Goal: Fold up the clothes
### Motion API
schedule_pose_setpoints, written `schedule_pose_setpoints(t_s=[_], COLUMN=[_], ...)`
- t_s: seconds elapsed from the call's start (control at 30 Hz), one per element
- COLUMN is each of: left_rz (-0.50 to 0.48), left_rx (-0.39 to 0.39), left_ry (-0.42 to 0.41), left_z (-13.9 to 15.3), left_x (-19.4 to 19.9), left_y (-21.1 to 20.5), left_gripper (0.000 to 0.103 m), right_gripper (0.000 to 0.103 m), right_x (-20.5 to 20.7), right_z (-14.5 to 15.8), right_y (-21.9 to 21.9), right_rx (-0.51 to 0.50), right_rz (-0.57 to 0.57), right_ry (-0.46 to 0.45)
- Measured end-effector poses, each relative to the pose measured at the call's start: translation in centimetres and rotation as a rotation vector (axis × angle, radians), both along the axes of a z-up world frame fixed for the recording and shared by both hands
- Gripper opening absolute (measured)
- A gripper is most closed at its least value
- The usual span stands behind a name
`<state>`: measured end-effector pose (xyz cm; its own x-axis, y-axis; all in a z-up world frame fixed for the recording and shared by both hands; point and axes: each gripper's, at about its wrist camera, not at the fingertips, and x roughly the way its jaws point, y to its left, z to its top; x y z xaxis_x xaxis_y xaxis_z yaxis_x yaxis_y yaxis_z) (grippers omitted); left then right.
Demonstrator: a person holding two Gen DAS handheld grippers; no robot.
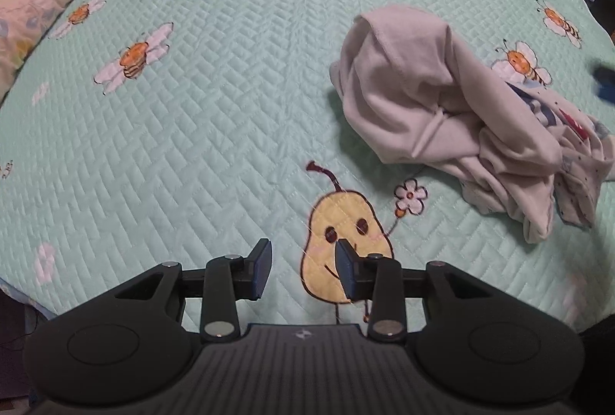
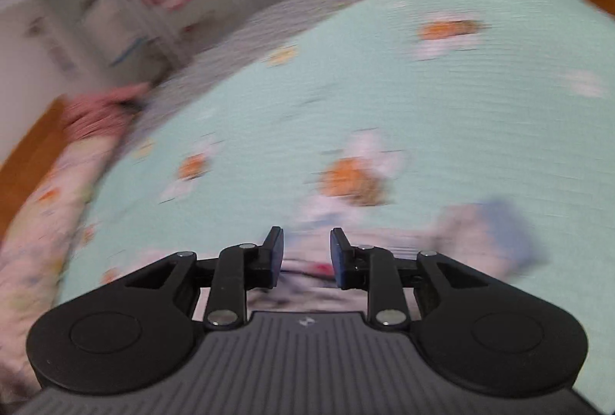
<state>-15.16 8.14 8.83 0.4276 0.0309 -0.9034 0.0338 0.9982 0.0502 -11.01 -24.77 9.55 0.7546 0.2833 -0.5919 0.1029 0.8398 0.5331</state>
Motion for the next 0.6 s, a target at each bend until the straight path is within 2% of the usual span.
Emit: schedule_pose_setpoints(t_s=[0.07,0.1,0.13,0.2,0.3,0.37,0.4,0.5,0.6], left_rz=[-0.003,-0.002,0.001,0.013,0.043,0.069,0.082,0.121,0.141], left_rx=[-0.002,-0.002,-0.003,-0.003,-0.002,0.000,-0.004,-0.026,-0.053], left_ry=[0.008,0.011,0.013,0.014,0.010,0.009,0.010,0.015,0.003], left_z=[-0.1,-0.1,0.0,0.1,0.4,0.5,0.5,0.4,0.5], left_x=[-0.3,-0.4,-0.5,-0.8,-1.3,-1.5,-1.5,-1.4,-1.2], left_y=[-0.1,0.0,0.2,0.8,2.0,2.9,3.3,4.5,5.0], left_gripper=[0.039,0.039,0.039,0.039,0.041,0.042,0.042,0.042,0.042], right_gripper=[0.045,0.056,0.062,0.062,0.061,0.030,0.006,0.006,0.006], right_x=[2.6,3.8,5.0,7.6,9.7,9.5,9.1,5.2,-1.1], right_z=[-0.6,-1.0,-1.5,-2.7,-4.0,-4.1,-3.9,-2.0,-0.8], right_y=[2.4,3.8,5.1,7.9,12.1,14.6,15.7,18.2,18.5], right_rx=[0.059,0.084,0.100,0.112,0.076,0.005,-0.038,-0.182,-0.313], right_rz=[0.114,0.151,0.175,0.213,0.271,0.319,0.349,0.496,0.675], right_ry=[-0.005,0.000,0.017,0.066,0.108,0.081,0.053,-0.096,-0.215])
